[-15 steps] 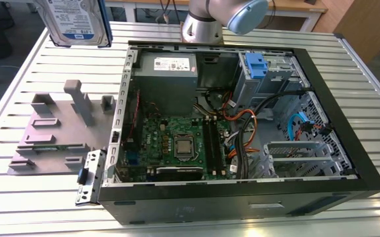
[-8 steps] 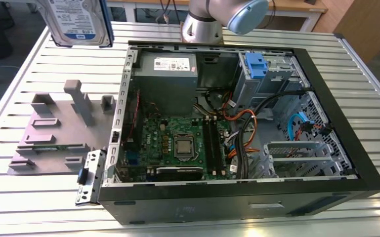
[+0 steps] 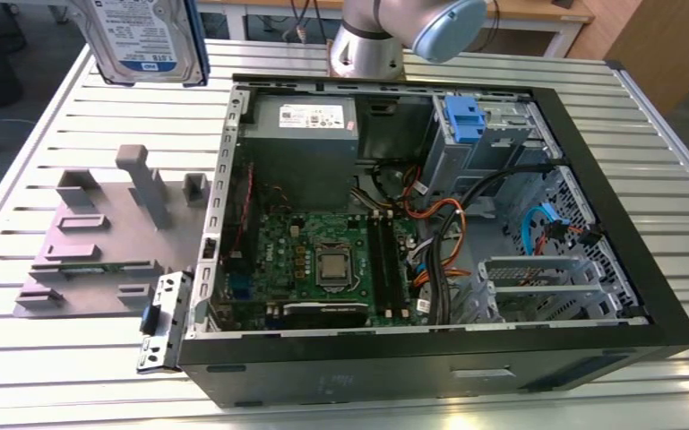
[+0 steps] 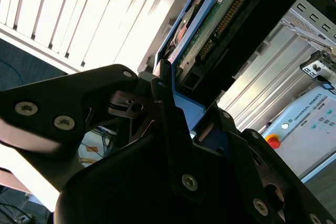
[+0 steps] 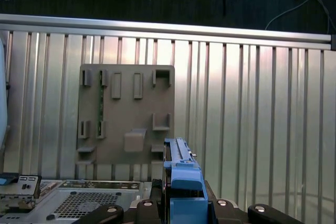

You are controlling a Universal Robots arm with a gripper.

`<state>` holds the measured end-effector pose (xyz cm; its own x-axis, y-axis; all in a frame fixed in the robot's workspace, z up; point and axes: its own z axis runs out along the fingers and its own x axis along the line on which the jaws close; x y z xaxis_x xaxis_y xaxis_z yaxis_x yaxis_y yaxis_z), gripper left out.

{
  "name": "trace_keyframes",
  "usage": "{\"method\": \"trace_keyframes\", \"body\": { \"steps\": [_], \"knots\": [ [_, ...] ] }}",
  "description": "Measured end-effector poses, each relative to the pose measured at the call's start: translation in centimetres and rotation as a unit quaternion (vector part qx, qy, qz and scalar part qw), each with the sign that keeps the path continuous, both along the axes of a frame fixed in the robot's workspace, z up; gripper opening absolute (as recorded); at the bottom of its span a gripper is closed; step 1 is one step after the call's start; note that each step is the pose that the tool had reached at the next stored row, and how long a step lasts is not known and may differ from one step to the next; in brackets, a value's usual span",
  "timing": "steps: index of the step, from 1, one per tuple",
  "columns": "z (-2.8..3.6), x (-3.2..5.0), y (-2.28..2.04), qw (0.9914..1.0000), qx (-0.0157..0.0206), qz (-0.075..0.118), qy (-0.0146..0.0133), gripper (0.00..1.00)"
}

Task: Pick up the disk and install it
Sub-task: 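Pick up the disk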

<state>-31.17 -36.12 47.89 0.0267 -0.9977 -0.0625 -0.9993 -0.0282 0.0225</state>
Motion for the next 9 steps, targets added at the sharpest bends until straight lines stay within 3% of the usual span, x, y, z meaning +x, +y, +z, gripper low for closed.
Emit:
{"method": "trace_keyframes", "body": {
  "steps": [9],
  "knots": [
    [0.00,0.40,0.00,1.00000,0.0000,0.000,0.0000,0.37]
  ]
}}
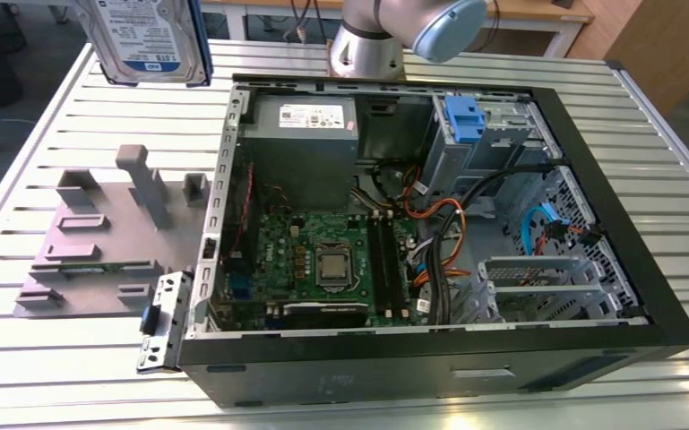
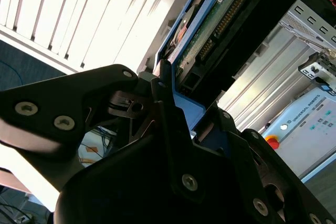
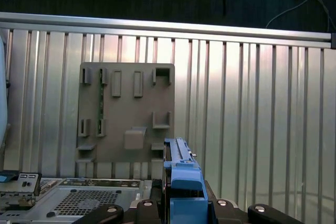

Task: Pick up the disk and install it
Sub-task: 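Pick up the disk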

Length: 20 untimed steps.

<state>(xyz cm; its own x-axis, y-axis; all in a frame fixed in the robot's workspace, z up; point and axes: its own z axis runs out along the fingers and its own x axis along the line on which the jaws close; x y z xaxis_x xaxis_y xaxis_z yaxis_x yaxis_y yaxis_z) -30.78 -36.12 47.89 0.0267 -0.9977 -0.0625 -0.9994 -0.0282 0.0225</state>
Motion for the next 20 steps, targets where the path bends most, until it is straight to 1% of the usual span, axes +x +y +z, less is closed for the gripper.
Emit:
{"method": "trace_keyframes", "body": {
  "steps": [20],
  "knots": [
    [0.00,0.88,0.00,1.00000,0.0000,0.000,0.0000,0.37]
  ]
}}
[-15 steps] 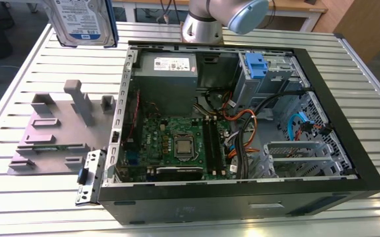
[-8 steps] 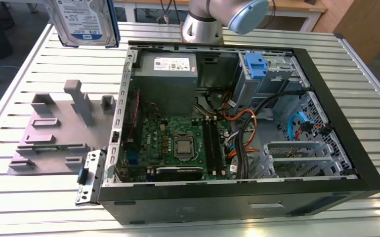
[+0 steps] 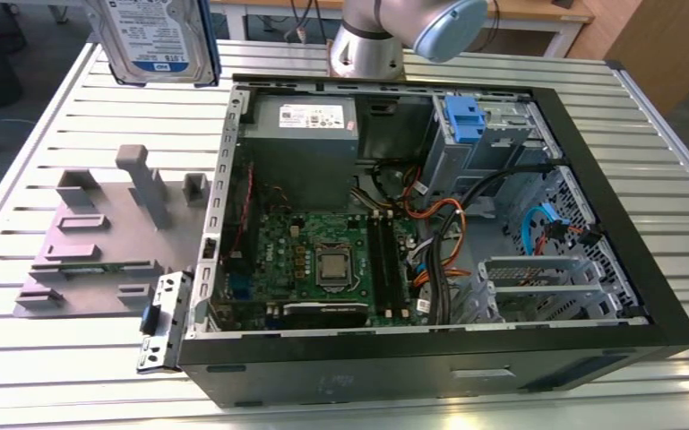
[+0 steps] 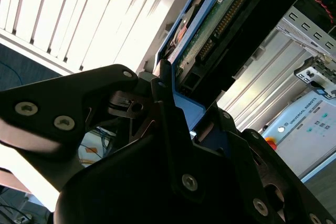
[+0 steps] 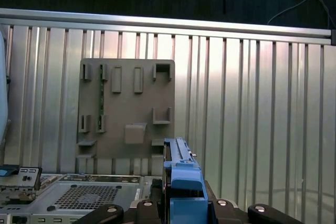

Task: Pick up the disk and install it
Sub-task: 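Pick up the disk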

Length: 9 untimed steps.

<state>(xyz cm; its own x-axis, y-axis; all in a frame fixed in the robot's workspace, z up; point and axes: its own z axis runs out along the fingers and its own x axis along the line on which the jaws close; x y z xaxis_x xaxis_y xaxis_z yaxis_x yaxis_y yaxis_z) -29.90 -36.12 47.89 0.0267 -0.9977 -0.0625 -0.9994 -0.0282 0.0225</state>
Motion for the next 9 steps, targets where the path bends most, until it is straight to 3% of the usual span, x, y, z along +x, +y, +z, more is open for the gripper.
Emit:
{"method": "trace_keyframes", "body": {
  "steps": [9],
  "knots": [
    [0.00,0.39,0.00,1.00000,0.0000,0.000,0.0000,0.37]
  ]
}}
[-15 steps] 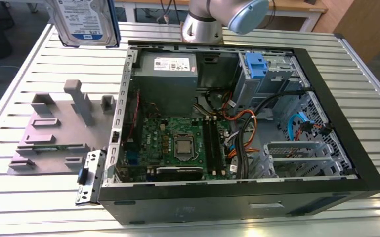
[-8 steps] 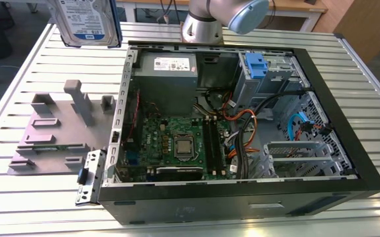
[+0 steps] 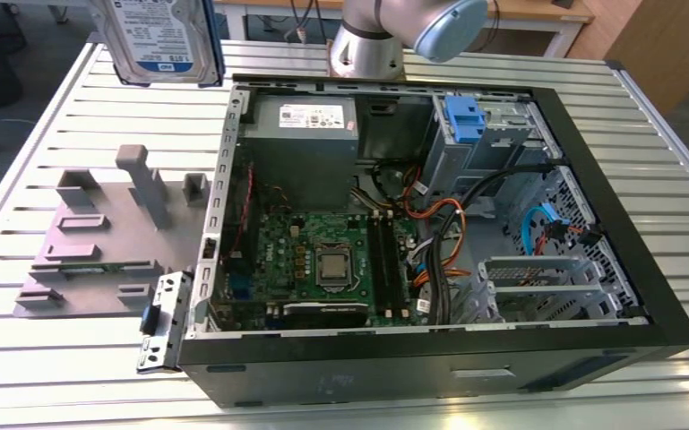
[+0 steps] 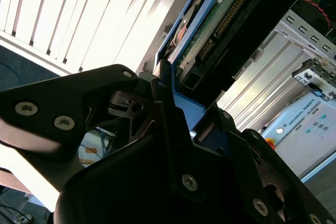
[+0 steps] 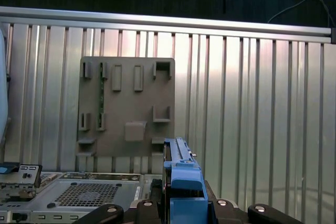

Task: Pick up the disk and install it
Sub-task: 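Pick up the disk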

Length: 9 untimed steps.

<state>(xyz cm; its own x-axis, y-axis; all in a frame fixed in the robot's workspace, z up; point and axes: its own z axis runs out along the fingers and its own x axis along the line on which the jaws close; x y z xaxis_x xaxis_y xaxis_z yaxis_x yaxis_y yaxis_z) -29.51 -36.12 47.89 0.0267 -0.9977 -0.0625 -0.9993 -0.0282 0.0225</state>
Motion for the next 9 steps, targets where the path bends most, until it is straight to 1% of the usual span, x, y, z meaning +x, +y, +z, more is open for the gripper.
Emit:
{"method": "trace_keyframes", "body": {
  "steps": [9],
  "knots": [
    [0.00,0.39,0.00,1.00000,0.0000,0.000,0.0000,0.37]
  ]
}}
